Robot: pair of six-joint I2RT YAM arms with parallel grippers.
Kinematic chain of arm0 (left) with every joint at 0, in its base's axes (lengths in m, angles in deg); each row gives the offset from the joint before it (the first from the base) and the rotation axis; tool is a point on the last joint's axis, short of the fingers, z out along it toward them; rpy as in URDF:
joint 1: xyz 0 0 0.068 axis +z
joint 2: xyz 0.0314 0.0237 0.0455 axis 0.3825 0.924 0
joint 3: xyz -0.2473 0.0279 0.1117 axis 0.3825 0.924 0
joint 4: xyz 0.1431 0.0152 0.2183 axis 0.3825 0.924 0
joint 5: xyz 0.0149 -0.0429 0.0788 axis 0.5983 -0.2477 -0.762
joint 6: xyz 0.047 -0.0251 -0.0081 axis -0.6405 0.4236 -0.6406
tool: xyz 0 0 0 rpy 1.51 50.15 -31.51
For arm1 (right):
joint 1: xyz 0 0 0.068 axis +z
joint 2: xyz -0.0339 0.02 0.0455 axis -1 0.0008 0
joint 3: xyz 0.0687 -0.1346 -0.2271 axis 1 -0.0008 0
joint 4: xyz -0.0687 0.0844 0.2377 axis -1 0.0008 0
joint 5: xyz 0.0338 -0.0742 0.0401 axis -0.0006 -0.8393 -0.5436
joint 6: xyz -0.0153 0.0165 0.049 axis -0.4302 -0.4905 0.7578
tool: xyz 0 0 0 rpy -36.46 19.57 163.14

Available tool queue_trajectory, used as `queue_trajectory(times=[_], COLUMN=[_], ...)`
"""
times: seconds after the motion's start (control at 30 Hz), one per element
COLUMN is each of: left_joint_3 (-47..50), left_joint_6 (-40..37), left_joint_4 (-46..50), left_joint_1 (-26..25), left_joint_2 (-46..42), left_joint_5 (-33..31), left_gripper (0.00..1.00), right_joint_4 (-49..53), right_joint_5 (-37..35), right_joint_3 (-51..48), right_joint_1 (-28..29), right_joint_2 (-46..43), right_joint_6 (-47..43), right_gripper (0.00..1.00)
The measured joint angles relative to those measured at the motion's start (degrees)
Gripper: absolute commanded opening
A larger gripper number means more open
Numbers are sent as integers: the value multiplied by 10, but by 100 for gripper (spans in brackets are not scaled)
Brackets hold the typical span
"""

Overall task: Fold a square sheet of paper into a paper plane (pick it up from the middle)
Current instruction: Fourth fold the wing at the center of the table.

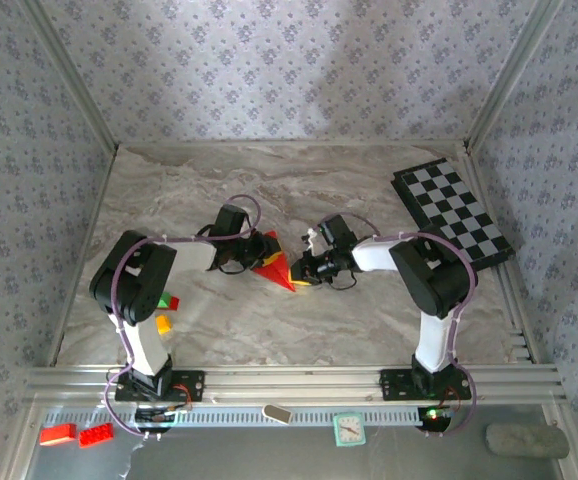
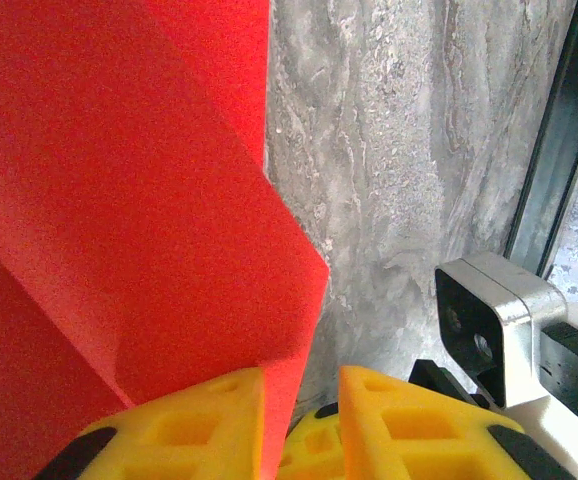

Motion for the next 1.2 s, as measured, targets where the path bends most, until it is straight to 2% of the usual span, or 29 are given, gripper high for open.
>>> queue_trajectory(times=[0.23,0.5,0.8,1.2], left_joint_3=[-1,-3,-4,-7], left_joint_6=[0,0,0,0], left_joint_4=[0,2,5,8], left_joint_1=[0,0,0,-1], left_joint_2=[3,3,3,10], left_joint_5=[0,0,0,-2], left_gripper=[26,26,26,26], right_joint_4=[12,31,68,90], right_joint_5=[-14,-56,-75,-86], right_joint_3=[-4,-6,36,56], right_joint_1=[1,4,43,53], right_joint_2=[-23,-89,-73,-33], right_joint_6=[-4,-13,-32,-39], right_gripper=[23,21,16,15])
